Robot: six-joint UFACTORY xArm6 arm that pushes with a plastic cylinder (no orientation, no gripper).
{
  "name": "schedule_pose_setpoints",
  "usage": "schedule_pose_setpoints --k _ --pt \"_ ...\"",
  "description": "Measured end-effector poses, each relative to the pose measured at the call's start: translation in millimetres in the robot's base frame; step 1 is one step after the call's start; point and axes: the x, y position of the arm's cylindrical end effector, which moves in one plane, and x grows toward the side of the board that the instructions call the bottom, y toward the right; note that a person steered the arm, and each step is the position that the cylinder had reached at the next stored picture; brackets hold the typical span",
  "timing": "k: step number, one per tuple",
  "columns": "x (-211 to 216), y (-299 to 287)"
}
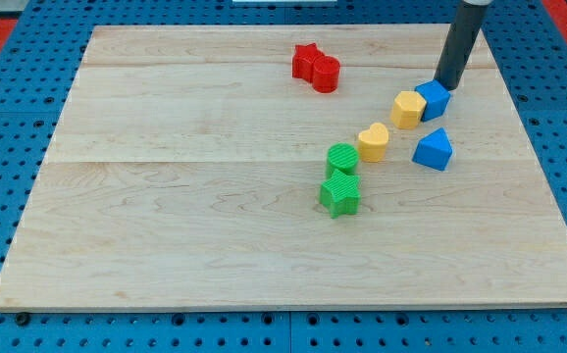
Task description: Move the blue triangle towards the bottom center of the board
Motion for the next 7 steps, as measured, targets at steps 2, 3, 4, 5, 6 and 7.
schedule_pose_setpoints --k 2,3,4,5,6,7 --pt "72 31" --pt "98 1" --pt "103 -30" --pt "124 -51" --pt "154 -65" --pt "176 -90"
